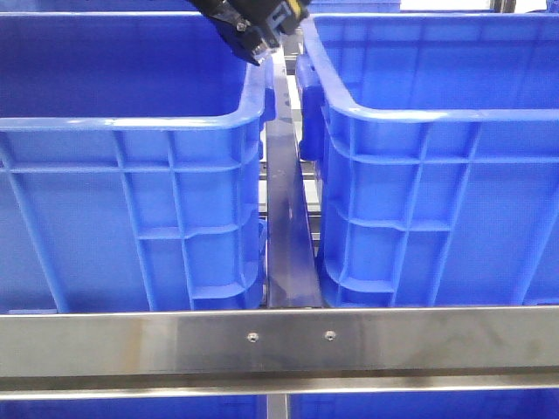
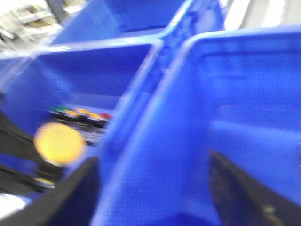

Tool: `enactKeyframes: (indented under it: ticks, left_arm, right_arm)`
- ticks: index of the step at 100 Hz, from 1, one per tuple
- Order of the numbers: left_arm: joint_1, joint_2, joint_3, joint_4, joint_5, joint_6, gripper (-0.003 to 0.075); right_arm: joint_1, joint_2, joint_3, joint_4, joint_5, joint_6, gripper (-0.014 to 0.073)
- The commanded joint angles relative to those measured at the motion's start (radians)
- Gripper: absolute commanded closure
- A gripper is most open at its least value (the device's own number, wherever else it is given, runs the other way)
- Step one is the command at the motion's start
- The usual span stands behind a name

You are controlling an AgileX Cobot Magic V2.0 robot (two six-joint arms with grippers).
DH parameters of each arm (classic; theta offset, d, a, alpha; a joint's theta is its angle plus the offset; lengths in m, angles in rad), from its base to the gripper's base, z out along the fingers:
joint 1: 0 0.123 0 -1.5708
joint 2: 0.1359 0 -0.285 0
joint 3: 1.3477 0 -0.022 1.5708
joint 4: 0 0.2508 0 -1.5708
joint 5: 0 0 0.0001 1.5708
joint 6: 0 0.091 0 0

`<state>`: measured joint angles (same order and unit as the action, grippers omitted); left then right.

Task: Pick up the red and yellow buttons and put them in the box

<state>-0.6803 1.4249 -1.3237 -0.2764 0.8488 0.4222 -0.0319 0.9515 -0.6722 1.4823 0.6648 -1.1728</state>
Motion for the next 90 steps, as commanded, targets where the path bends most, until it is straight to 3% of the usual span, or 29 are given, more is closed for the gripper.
enactKeyframes:
  ticks: [1,15,27,60,90]
  left_arm:
    - [-0.008,-0.036,-0.029,-0.019,-0.06,0.0,0.0649]
    - [-0.008,-0.036,-0.029,-0.019,-0.06,0.0,0.0649]
    - [-0.008,-0.036,-0.029,-0.019,-0.06,0.0,0.065]
    - [-0.008,-0.036,-0.029,-0.019,-0.06,0.0,0.065]
    - [-0.008,-0.036,-0.029,-0.019,-0.06,0.0,0.065]
  right_arm:
    - [-0.005,0.037,-0.075,0.057,0.12,0.134,-0.0007]
    - [0.009,0.142,-0.165,0.058,0.294,0.268,-0.0007]
    - [0.055,0.231,-0.239,0.058,0.349,0.322,-0.0007]
    - [0.216,0.391,-0.349,0.064,0.268,0.345,-0.0007]
    - [0.255,0.439,-0.349,0.063,0.266,0.339,0.0023]
